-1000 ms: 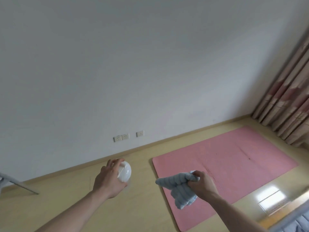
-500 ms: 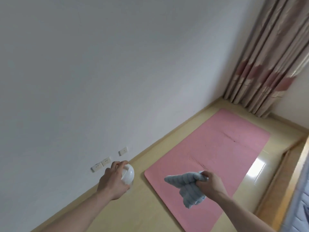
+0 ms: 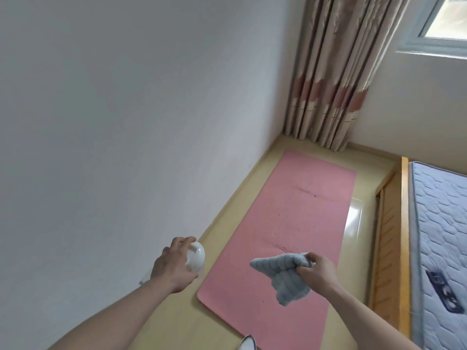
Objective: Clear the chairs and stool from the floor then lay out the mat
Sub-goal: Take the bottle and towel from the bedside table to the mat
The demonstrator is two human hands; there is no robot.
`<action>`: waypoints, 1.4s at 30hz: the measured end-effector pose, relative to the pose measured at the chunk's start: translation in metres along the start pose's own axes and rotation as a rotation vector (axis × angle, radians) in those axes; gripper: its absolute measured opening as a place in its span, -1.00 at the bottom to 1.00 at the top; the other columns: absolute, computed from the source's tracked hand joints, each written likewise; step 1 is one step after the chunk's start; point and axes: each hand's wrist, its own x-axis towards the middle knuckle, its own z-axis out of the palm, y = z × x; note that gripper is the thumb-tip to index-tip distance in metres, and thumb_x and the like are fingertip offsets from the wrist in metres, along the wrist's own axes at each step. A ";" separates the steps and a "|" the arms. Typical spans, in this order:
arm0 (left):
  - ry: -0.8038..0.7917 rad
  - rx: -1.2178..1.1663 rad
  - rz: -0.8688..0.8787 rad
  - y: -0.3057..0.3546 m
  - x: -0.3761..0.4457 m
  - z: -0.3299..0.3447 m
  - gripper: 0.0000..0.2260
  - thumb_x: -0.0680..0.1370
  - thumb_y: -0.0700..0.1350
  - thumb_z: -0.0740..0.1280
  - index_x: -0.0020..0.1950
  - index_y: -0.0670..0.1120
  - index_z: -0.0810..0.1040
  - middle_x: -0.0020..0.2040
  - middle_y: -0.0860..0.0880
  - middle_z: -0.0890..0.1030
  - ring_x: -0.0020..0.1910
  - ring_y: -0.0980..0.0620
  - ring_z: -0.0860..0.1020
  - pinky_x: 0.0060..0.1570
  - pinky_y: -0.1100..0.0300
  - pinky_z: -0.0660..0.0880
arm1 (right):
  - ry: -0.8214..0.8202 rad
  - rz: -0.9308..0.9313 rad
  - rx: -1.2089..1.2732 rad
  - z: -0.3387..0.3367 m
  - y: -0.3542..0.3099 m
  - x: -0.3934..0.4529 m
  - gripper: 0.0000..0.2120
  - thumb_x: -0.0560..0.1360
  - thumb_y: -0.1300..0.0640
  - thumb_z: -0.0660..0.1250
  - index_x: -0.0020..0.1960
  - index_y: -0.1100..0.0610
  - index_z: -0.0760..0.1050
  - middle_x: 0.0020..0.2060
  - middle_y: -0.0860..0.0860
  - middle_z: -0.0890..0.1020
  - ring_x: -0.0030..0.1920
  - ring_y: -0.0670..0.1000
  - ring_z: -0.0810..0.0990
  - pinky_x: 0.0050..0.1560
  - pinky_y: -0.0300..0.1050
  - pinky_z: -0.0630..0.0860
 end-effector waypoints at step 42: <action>-0.304 0.237 0.378 0.038 0.658 0.140 -0.29 0.36 0.06 0.43 0.43 0.24 0.18 0.35 0.16 0.24 0.06 -0.01 0.45 -0.15 0.15 0.51 | 0.183 0.365 0.072 0.119 -0.120 0.470 -0.93 0.37 0.15 0.30 -0.20 0.03 0.54 -0.18 -0.11 0.59 -0.24 -0.03 0.62 -0.36 -0.13 0.50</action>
